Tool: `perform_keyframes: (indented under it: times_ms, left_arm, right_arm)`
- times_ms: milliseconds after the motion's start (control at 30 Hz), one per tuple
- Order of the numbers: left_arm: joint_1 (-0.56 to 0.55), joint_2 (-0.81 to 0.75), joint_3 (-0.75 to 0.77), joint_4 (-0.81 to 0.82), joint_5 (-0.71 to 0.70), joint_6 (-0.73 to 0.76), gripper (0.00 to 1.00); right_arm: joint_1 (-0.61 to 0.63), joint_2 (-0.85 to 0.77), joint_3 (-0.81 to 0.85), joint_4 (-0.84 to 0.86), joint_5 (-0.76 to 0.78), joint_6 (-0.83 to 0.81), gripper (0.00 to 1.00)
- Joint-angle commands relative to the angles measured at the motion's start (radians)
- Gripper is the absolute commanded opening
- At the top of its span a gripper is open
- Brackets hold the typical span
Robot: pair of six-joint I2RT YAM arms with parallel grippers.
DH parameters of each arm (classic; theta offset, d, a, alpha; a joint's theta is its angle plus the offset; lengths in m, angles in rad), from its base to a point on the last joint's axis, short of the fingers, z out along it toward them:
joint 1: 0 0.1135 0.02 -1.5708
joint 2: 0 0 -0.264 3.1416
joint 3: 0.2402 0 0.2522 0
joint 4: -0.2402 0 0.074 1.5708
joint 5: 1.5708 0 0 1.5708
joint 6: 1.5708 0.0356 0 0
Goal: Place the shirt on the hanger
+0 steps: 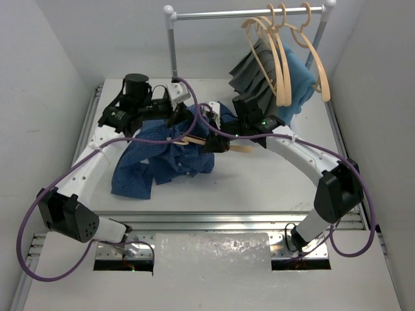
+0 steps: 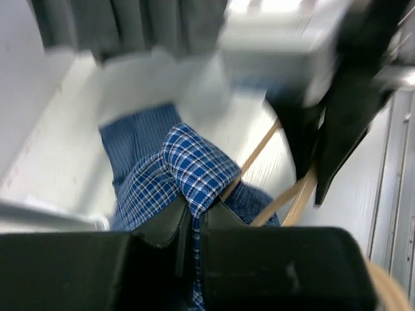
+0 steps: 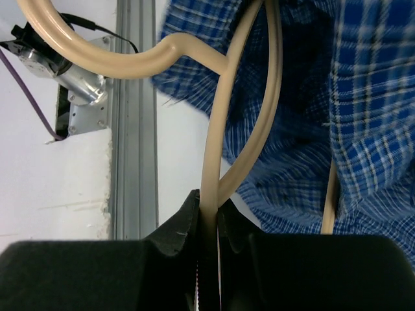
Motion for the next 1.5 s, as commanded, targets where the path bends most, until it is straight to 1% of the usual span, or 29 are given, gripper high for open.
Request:
perform_keyframes:
  times_ms: [0, 133, 167, 233, 267, 333, 367, 433, 467, 533, 567, 600, 667, 833, 900, 933, 1000, 1033, 1067, 1100, 1133, 1167, 1200, 1233, 1267, 1300, 1367, 1433, 1467]
  left_arm:
    - [-0.043, 0.005, 0.068, -0.018, 0.11, -0.026, 0.0]
    - [-0.078, -0.04, -0.012, 0.028, 0.067, -0.071, 0.03]
    - [-0.078, -0.045, -0.012, 0.022, 0.067, -0.069, 0.14]
    - [-0.078, -0.043, -0.014, -0.004, 0.027, -0.046, 0.25]
    - [-0.078, -0.045, -0.018, -0.015, 0.009, -0.036, 0.38]
    - [-0.077, -0.045, -0.046, -0.029, -0.049, -0.026, 0.53]
    - [-0.077, -0.045, -0.057, -0.029, -0.071, -0.031, 0.7]
    - [-0.065, -0.045, -0.081, -0.009, -0.149, -0.072, 0.88]
    - [-0.024, -0.045, -0.081, 0.018, -0.186, -0.095, 0.98]
    - [0.058, -0.039, -0.06, 0.042, -0.157, -0.18, 0.99]
    - [0.146, -0.032, -0.043, 0.046, -0.113, -0.201, 1.0]
    - [0.18, -0.029, -0.011, 0.042, -0.103, -0.218, 0.99]
    - [0.231, -0.034, 0.011, 0.02, -0.1, -0.194, 0.99]
    - [0.285, -0.081, -0.008, 0.002, -0.082, -0.132, 1.0]
    - [0.355, -0.098, -0.012, -0.01, -0.021, -0.08, 1.0]
    - [0.451, -0.107, -0.018, -0.036, 0.094, -0.05, 0.99]
    - [0.535, -0.127, -0.049, -0.099, 0.194, 0.113, 0.95]
    - [0.57, -0.138, -0.096, -0.162, 0.202, 0.261, 0.93]
    - [0.57, -0.149, -0.135, -0.184, 0.173, 0.333, 0.89]
    - [0.569, -0.178, -0.185, -0.179, 0.152, 0.374, 0.64]
    - [0.569, -0.193, -0.289, -0.141, 0.114, 0.451, 0.43]
    - [0.567, -0.209, -0.345, -0.101, 0.086, 0.464, 0.29]
    - [0.551, -0.244, -0.401, 0.001, 0.052, 0.468, 0.28]
    - [0.54, -0.259, -0.482, 0.016, 0.015, 0.55, 0.33]
    - [0.532, -0.288, -0.512, 0.02, 0.02, 0.596, 0.5]
    - [0.509, -0.302, -0.567, 0.034, 0.042, 0.666, 0.58]
    - [0.479, -0.307, -0.591, 0.025, 0.075, 0.723, 0.71]
    - [0.456, -0.289, -0.591, 0.052, 0.09, 0.699, 0.79]
    - [0.431, -0.281, -0.598, 0.101, 0.084, 0.689, 0.87]
  right_arm:
    - [0.011, -0.03, -0.022, 0.208, -0.033, 0.035, 0.0]
    - [0.011, -0.038, -0.094, 0.291, -0.04, 0.048, 0.0]
    - [0.011, -0.029, -0.096, 0.29, -0.057, 0.042, 0.0]
    - [0.011, -0.02, -0.109, 0.28, -0.071, 0.036, 0.0]
    - [0.011, -0.017, -0.119, 0.282, -0.074, 0.029, 0.0]
    - [0.009, -0.007, -0.172, 0.323, -0.082, 0.042, 0.0]
    - [0.011, -0.001, -0.192, 0.345, -0.085, 0.058, 0.0]
    - [0.009, 0.025, -0.235, 0.409, -0.1, 0.077, 0.0]
    - [0.008, 0.036, -0.241, 0.435, -0.106, 0.089, 0.0]
    - [0.008, 0.071, -0.244, 0.452, -0.123, 0.101, 0.0]
    - [0.008, 0.082, -0.24, 0.457, -0.129, 0.105, 0.0]
    - [0.008, 0.098, -0.229, 0.458, -0.138, 0.108, 0.0]
    - [0.008, 0.109, -0.223, 0.471, -0.142, 0.115, 0.0]
    - [0.006, 0.143, -0.2, 0.477, -0.145, 0.125, 0.0]
    - [0.008, 0.151, -0.185, 0.469, -0.143, 0.118, 0.0]
    - [0.008, 0.151, -0.18, 0.458, -0.143, 0.115, 0.0]
    - [0.008, 0.149, -0.169, 0.445, -0.14, 0.103, 0.0]
    - [0.008, 0.143, -0.166, 0.437, -0.139, 0.1, 0.0]
    - [0.008, 0.14, -0.165, 0.435, -0.14, 0.098, 0.0]
    - [0.008, 0.135, -0.163, 0.435, -0.143, 0.097, 0.0]
    - [0.008, 0.132, -0.159, 0.434, -0.149, 0.098, 0.0]
    - [0.008, 0.131, -0.155, 0.434, -0.152, 0.1, 0.0]
    - [0.006, 0.131, -0.152, 0.434, -0.154, 0.105, 0.0]
    - [0.006, 0.129, -0.149, 0.434, -0.154, 0.105, 0.0]
    - [0.008, 0.129, -0.148, 0.434, -0.154, 0.106, 0.0]
    - [0.008, 0.129, -0.145, 0.431, -0.154, 0.108, 0.0]
    - [0.008, 0.132, -0.134, 0.422, -0.149, 0.109, 0.0]
    - [0.008, 0.135, -0.126, 0.418, -0.148, 0.112, 0.0]
    - [0.008, 0.134, -0.123, 0.417, -0.148, 0.112, 0.0]
